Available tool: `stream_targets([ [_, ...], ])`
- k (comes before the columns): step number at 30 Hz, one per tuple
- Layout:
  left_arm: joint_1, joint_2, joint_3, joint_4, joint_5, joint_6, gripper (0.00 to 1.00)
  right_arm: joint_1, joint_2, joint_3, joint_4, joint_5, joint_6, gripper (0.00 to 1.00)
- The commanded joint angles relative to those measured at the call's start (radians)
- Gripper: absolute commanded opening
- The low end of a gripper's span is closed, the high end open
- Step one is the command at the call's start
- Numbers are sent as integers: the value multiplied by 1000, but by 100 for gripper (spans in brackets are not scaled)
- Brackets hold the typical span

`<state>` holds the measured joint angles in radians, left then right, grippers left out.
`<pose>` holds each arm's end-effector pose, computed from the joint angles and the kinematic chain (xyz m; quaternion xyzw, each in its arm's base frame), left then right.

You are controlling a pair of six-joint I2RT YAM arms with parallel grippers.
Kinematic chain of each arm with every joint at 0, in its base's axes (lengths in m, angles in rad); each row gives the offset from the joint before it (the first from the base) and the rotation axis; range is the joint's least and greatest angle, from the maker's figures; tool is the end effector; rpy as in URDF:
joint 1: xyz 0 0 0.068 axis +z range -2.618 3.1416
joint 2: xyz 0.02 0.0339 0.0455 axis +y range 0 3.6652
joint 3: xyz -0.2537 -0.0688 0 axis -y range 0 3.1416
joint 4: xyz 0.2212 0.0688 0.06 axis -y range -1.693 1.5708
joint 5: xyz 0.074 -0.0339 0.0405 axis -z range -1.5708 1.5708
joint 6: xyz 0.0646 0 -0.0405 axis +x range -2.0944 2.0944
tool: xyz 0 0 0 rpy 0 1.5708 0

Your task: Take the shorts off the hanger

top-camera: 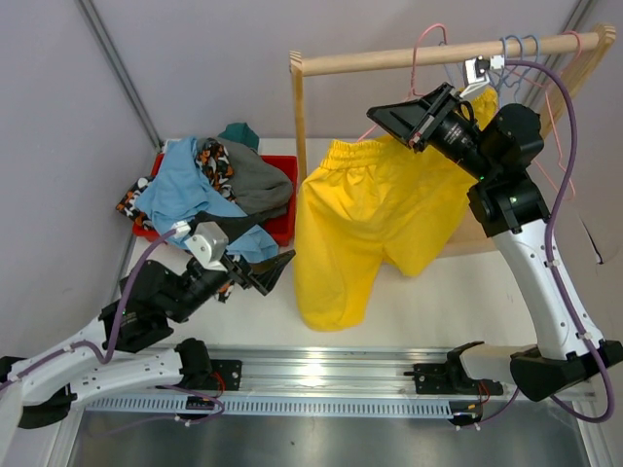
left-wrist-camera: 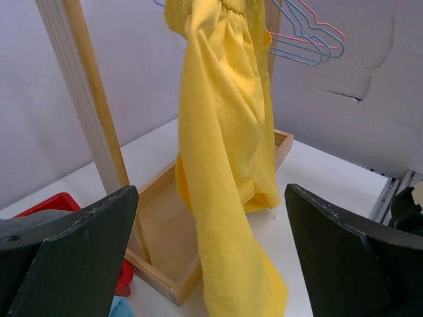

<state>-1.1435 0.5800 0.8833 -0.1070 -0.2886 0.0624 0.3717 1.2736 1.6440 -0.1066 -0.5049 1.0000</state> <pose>0.0724 -0.1146 0.4024 0.2645 0.5801 -0.3154 0.7028 0.2274 0.1222 0.5261 -0.0067 0.6212 0.6044 0.4988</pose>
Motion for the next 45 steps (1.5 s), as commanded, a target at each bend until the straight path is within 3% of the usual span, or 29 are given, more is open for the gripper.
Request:
stream_targets([
  [1,-7,9,11,7,19,50,99,-1,-23,19,177,-99,51,0],
  [15,4,181,34,193,66,71,96,101,-56,-67,327,-130,213,0],
  [18,11,207,48,205,68,77,76,107,-68,-95,340,-133,235,0],
  [19,13,216,49,205,71,73,52,108,-71,-99,338,-130,235,0],
  [21,13,222,65,201,72,53,25,111,-74,-108,326,-109,227,0],
  [22,11,225,71,199,75,33,6,119,-74,-108,312,-94,204,0],
  [23,11,227,74,196,81,18,1,125,-76,-108,297,-72,186,0],
  [27,-18,238,77,193,85,-10,0,168,-71,-105,207,55,98,0],
  [35,-185,331,97,200,-63,24,0,274,-39,-76,95,366,-37,0],
  [45,-439,546,216,225,-224,109,0,331,35,63,1,486,-135,0],
])
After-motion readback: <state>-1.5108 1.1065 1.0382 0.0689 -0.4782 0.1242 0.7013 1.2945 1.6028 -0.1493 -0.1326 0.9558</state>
